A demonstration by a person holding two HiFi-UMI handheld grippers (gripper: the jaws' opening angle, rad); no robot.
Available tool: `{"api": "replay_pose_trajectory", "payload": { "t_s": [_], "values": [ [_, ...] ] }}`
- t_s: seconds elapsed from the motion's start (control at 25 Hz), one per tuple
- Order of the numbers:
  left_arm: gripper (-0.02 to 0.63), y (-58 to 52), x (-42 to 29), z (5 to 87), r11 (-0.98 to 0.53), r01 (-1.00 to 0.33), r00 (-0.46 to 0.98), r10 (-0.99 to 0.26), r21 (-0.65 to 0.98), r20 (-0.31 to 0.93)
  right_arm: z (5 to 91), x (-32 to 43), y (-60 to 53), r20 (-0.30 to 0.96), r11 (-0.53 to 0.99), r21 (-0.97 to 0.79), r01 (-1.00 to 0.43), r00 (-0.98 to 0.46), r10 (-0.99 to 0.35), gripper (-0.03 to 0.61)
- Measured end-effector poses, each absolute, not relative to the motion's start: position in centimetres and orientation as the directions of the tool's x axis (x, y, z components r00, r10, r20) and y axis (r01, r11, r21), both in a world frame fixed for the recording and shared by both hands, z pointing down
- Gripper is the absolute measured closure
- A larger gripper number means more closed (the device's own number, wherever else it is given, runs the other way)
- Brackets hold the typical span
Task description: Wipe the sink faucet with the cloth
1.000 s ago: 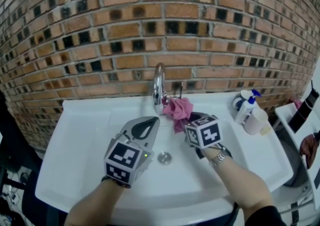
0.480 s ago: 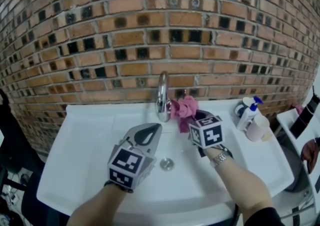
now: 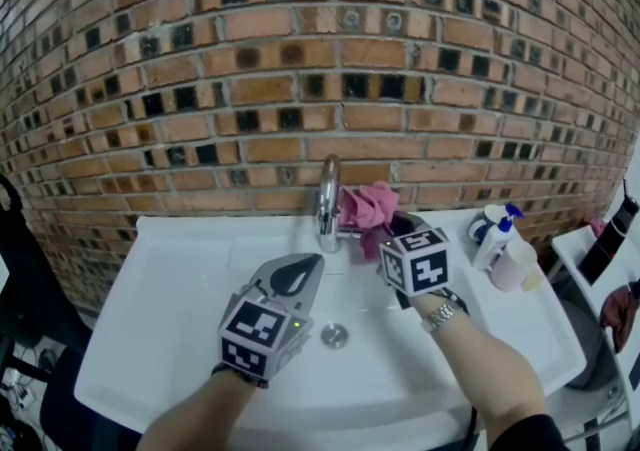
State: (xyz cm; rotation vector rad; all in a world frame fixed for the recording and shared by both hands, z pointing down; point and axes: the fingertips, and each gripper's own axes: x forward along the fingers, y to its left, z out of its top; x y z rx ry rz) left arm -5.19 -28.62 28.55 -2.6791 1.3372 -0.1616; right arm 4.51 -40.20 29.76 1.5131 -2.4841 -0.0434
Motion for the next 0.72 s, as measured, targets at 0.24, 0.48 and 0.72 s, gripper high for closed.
{"api": "replay_pose_trajectory", "payload": {
  "t_s": [0.24, 0.48, 0.72],
  "values": [
    [0.612, -28.6, -5.5, 27.6, -0.598, -0.776, 0.612, -0.791, -0.200, -0.007, 27.6, 3.2, -37.0, 0.148, 0.514, 0.180, -0.839, -0.493, -0.857, 0.532],
    [0.612, -26.9, -5.2, 25.9, -0.636, -0.749, 0.647, -0.763, -0.188, 0.003, 27.3, 1.7, -32.7, 0.180, 0.595, 0.209, -0.776, -0.568, -0.803, 0.532],
    [0.501, -23.3, -4.4, 25.9, -0.760, -0.627, 0.764, -0.643, -0.170, 0.056, 27.5, 0.5, -28.8, 0.220, 0.669, 0.250, -0.700, -0.632, -0.743, 0.531]
  ]
}}
